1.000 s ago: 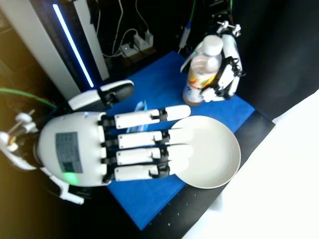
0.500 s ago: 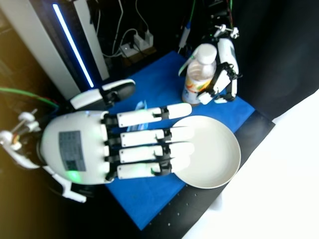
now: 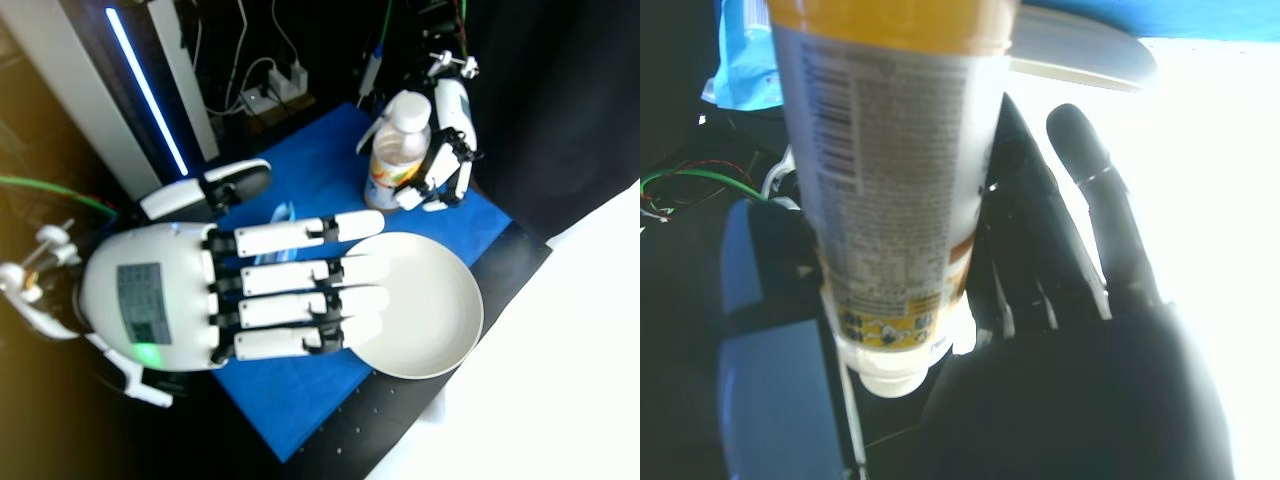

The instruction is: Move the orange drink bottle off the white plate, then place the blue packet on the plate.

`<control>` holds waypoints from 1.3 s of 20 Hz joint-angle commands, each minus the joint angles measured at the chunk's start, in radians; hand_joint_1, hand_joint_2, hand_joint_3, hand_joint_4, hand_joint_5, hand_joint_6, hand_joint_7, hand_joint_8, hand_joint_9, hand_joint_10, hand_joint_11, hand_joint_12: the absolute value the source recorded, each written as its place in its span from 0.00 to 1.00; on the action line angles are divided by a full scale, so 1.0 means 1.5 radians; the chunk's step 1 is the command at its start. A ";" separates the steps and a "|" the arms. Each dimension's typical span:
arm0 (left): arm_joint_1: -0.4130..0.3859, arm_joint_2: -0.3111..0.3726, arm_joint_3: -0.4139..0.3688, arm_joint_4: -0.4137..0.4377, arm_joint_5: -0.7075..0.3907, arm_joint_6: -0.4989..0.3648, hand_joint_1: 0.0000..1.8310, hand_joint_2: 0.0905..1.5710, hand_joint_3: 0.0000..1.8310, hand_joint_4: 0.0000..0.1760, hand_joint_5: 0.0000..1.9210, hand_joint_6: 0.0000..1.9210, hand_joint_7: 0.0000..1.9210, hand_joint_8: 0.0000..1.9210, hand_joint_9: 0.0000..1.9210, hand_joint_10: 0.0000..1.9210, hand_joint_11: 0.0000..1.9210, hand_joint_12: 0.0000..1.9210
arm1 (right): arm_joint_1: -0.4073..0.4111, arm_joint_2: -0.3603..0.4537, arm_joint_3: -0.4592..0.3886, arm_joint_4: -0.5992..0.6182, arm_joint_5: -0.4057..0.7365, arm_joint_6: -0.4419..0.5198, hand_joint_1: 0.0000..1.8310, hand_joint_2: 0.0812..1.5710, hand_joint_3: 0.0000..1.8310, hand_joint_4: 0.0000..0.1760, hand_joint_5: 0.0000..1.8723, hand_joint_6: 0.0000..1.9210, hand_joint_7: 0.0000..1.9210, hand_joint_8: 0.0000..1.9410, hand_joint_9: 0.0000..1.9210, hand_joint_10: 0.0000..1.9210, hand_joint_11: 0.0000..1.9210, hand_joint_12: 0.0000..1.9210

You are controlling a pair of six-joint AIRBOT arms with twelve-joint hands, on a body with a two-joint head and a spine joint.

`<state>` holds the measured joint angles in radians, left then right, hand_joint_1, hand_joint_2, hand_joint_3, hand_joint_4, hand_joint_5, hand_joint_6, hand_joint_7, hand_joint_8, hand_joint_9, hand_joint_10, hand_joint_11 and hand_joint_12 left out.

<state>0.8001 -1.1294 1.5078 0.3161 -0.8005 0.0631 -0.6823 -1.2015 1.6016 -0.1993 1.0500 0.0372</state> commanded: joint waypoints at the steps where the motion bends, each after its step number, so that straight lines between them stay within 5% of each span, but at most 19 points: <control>1: -0.006 0.002 -0.003 -0.030 -0.076 -0.010 0.57 0.67 0.00 0.00 0.39 0.26 0.42 0.10 0.42 0.00 0.12 0.50 | 0.012 -0.001 0.002 0.033 0.079 0.005 0.29 0.58 0.00 0.47 0.13 0.00 0.12 0.00 0.08 0.00 0.00 0.29; 2: -0.006 0.002 -0.003 -0.029 -0.077 -0.010 0.55 0.66 0.00 0.00 0.39 0.11 0.42 0.04 0.41 0.00 0.12 0.48 | 0.012 -0.001 0.002 0.033 0.079 0.005 0.29 0.59 0.00 0.41 0.13 0.00 0.12 0.00 0.09 0.00 0.00 0.30; 4: -0.006 0.003 -0.005 -0.026 -0.078 -0.010 0.53 0.64 0.00 0.00 0.36 0.01 0.38 0.00 0.36 0.00 0.10 0.48 | 0.012 -0.001 0.002 0.033 0.079 0.005 0.30 0.59 0.00 0.29 0.13 0.00 0.12 0.00 0.11 0.00 0.00 0.31; 10: -0.001 0.007 -0.009 -0.022 -0.079 -0.010 0.49 0.59 0.00 0.03 0.18 0.00 0.22 0.00 0.23 0.00 0.04 0.43 | 0.012 -0.002 0.002 0.033 0.080 0.005 0.29 0.59 0.00 0.39 0.13 0.00 0.13 0.00 0.10 0.00 0.00 0.29; 11: 0.000 0.009 -0.011 -0.022 -0.079 -0.010 0.49 0.59 0.00 0.11 0.16 0.00 0.20 0.00 0.21 0.00 0.03 0.43 | 0.012 -0.002 0.002 0.033 0.080 0.005 0.29 0.59 0.00 0.41 0.13 0.00 0.13 0.00 0.10 0.00 0.00 0.30; 12: 0.002 0.010 -0.012 -0.022 -0.079 -0.010 0.49 0.57 0.00 0.43 0.12 0.00 0.15 0.00 0.17 0.00 0.01 0.41 | 0.012 -0.002 0.002 0.033 0.080 0.005 0.29 0.59 0.00 0.39 0.13 0.00 0.12 0.00 0.10 0.00 0.00 0.31; 13: 0.004 0.012 -0.013 -0.022 -0.078 -0.009 0.48 0.56 0.00 0.49 0.10 0.00 0.12 0.00 0.15 0.00 0.00 0.39 | 0.012 -0.002 0.002 0.033 0.080 0.005 0.29 0.59 0.00 0.40 0.13 0.00 0.12 0.00 0.10 0.00 0.00 0.31; 15: 0.005 0.013 -0.013 -0.021 -0.076 -0.008 0.47 0.56 0.00 0.48 0.05 0.00 0.08 0.00 0.10 0.00 0.00 0.29 | 0.012 -0.002 0.002 0.033 0.080 0.005 0.29 0.59 0.00 0.35 0.13 0.00 0.13 0.00 0.10 0.00 0.00 0.30; 19: 0.012 0.018 -0.017 -0.021 -0.078 -0.009 0.43 0.52 0.00 0.83 0.02 0.00 0.05 0.00 0.07 0.00 0.00 0.20 | 0.012 -0.002 0.002 0.033 0.080 0.005 0.29 0.58 0.00 0.41 0.14 0.00 0.14 0.00 0.11 0.00 0.00 0.29; 23: 0.018 0.030 -0.025 -0.021 -0.079 -0.006 0.35 0.52 0.00 0.98 0.00 0.00 0.00 0.00 0.00 0.00 0.00 0.04 | 0.012 -0.002 0.002 0.033 0.080 0.005 0.28 0.57 0.00 0.36 0.14 0.00 0.14 0.00 0.12 0.00 0.00 0.34; 26: 0.019 0.041 -0.031 -0.021 -0.075 0.003 0.34 0.49 0.00 1.00 0.00 0.00 0.00 0.00 0.00 0.00 0.00 0.00 | 0.012 -0.002 0.002 0.033 0.080 0.005 0.28 0.57 0.00 0.34 0.13 0.00 0.14 0.00 0.11 0.00 0.00 0.38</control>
<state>0.8371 -1.0687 1.4593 0.3222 -0.8074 0.0696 -0.6823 -1.2045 1.6016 -0.1989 1.0508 0.0372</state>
